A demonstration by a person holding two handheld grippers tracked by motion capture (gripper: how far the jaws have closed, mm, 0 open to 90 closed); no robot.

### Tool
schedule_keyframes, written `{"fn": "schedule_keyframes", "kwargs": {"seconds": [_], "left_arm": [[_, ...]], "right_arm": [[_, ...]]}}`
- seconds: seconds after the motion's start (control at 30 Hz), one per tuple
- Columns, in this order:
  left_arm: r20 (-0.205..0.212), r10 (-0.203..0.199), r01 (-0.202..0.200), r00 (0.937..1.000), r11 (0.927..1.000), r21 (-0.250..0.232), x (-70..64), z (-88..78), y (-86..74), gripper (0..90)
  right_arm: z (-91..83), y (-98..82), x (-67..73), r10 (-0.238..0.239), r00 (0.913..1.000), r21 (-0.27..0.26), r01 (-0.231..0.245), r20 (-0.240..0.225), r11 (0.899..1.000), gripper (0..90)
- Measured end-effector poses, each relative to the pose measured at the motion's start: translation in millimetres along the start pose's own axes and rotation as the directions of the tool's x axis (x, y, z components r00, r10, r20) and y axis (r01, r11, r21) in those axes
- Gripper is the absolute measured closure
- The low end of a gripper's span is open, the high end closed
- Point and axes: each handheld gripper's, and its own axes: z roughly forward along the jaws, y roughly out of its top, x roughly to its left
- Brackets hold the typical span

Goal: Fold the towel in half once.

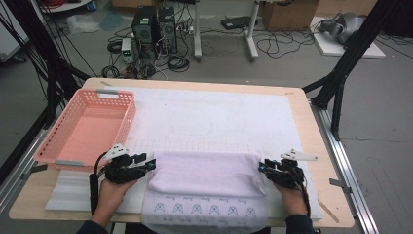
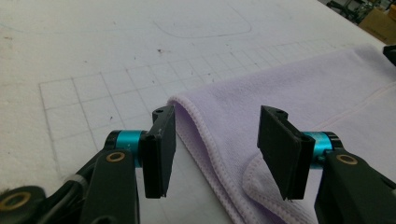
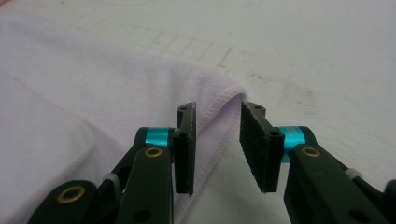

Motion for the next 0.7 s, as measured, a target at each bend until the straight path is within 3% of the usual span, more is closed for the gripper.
{"fn": "schedule_keyframes", "kwargs": {"seconds": [0.1, 0.2, 0.23, 0.3, 0.37, 0.4, 0.47, 0.5, 0.53, 0.63, 0.7], "left_arm": [[-0.008, 0.012, -0.012, 0.9999, 0.9999, 0.000, 2.3, 3.4, 3.0, 47.1], [-0.011, 0.005, -0.005, 0.9999, 1.0000, 0.002, 7.4, 8.0, 6.1, 47.0], [-0.013, 0.003, -0.003, 0.9999, 1.0000, 0.003, 8.7, 9.8, 7.2, 47.1], [-0.017, 0.015, -0.015, 0.9997, 0.9999, 0.007, 11.0, 12.5, 9.5, 47.4], [-0.019, 0.014, -0.014, 0.9997, 0.9999, 0.003, 13.4, 15.1, 11.7, 47.4], [-0.022, 0.013, -0.013, 0.9997, 0.9999, -0.001, 14.4, 16.8, 12.6, 47.4], [-0.023, 0.013, -0.013, 0.9997, 0.9999, -0.002, 16.1, 20.3, 13.7, 47.4], [-0.022, 0.020, -0.019, 0.9996, 0.9997, 0.013, 16.2, 22.5, 15.0, 47.3], [-0.020, 0.033, -0.033, 0.9992, 0.9993, 0.020, 15.6, 24.6, 16.3, 47.0], [-0.008, 0.050, -0.050, 0.9987, 0.9980, 0.038, 14.9, 31.0, 18.8, 46.4], [-0.005, 0.054, -0.054, 0.9985, 0.9972, 0.051, 15.7, 34.3, 19.0, 45.5]], "right_arm": [[11.6, 7.0, 3.1, -0.051, 0.9987, 0.018, 0.051, -0.009, 0.999, 67.7], [18.0, 12.0, 8.5, -0.146, 0.9891, 0.070, 0.145, 0.015, 0.987, 86.2], [18.3, 13.9, 9.6, -0.182, 0.9827, 0.075, 0.179, 0.035, 0.981, 87.2], [14.5, 20.1, 10.3, -0.255, 0.9534, 0.134, 0.234, 0.162, 0.963, 87.5], [8.8, 21.7, 1.3, -0.212, 0.9619, 0.122, 0.192, 0.173, 0.974, 87.3], [7.7, 21.3, -1.6, -0.204, 0.9611, 0.132, 0.182, 0.186, 0.974, 86.3], [7.3, 21.5, -4.0, -0.191, 0.9648, 0.152, 0.164, 0.181, 0.975, 75.2], [5.6, 23.1, -4.5, -0.186, 0.9628, 0.141, 0.160, 0.196, 0.977, 71.1], [2.1, 25.1, -5.8, -0.180, 0.9624, 0.117, 0.159, 0.203, 0.980, 68.3], [-10.5, 28.2, -12.9, -0.112, 0.9746, -0.004, 0.115, 0.194, 0.993, 56.5], [-11.7, 26.7, -16.9, -0.102, 0.9835, -0.035, 0.108, 0.149, 0.994, 52.3]]}}
